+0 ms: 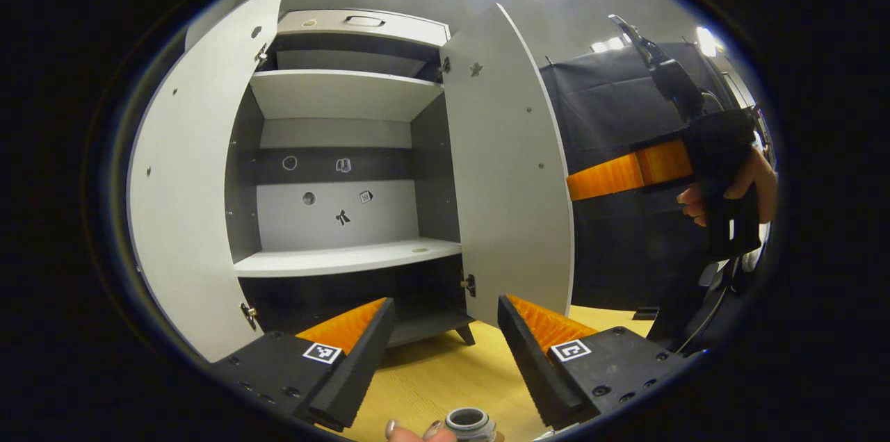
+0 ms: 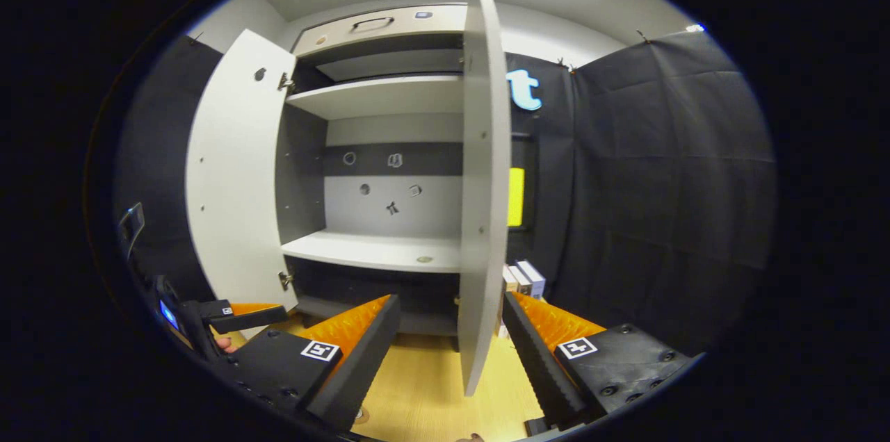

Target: Grasp the bottle in the cabinet with the left hand and place it on the coaster, then close the right door with the right hand and the left door with the left hand.

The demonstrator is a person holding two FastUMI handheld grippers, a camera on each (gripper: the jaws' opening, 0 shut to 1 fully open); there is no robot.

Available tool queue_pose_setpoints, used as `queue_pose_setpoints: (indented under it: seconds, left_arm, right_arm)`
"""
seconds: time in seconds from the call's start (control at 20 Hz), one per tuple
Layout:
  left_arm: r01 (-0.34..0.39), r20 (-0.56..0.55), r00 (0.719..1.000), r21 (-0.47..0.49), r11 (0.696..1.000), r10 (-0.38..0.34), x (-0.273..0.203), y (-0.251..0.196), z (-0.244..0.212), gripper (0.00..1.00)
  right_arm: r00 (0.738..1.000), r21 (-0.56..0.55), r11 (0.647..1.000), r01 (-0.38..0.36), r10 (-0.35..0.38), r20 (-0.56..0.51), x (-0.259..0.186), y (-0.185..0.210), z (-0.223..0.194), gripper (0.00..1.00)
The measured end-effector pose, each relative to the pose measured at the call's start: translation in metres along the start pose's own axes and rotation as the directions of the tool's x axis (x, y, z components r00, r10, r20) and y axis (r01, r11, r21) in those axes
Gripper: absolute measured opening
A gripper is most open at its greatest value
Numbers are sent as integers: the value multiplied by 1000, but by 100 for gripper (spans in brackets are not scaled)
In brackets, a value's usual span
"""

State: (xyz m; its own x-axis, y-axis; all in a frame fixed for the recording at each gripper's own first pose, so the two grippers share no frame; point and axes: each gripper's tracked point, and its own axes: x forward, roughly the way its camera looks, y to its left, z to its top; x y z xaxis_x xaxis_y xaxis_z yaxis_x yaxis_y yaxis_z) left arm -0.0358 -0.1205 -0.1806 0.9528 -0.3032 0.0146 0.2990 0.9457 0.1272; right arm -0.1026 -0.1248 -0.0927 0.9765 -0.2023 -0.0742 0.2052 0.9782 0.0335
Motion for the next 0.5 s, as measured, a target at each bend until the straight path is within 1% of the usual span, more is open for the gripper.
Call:
queue_pose_setpoints:
  seconds: [0.1,0.15,0.25,0.3,0.4,0.5]
  left_arm:
    - [27,8,1000,-28,999,-27,4,6,20,93]
    - [37,11,999,-42,998,-37,6,9,28,93]
    - [47,25,999,-42,998,-46,11,15,43,93]
    - [35,28,999,-33,999,-34,14,21,47,93]
    - [-12,25,1000,-15,1000,13,18,31,53,93]
    - [-68,25,997,-21,997,69,24,37,56,93]
  right_arm:
    - [995,26,996,91,-92,35,3,-28,18,98]
    - [990,17,991,133,-133,40,5,-42,21,97]
    - [982,-8,983,184,-183,49,11,-65,31,98]
    - [981,0,983,185,-185,56,14,-70,39,97]
    - [981,35,984,172,-175,88,25,-78,57,97]
    - [987,53,991,124,-129,95,39,-79,64,97]
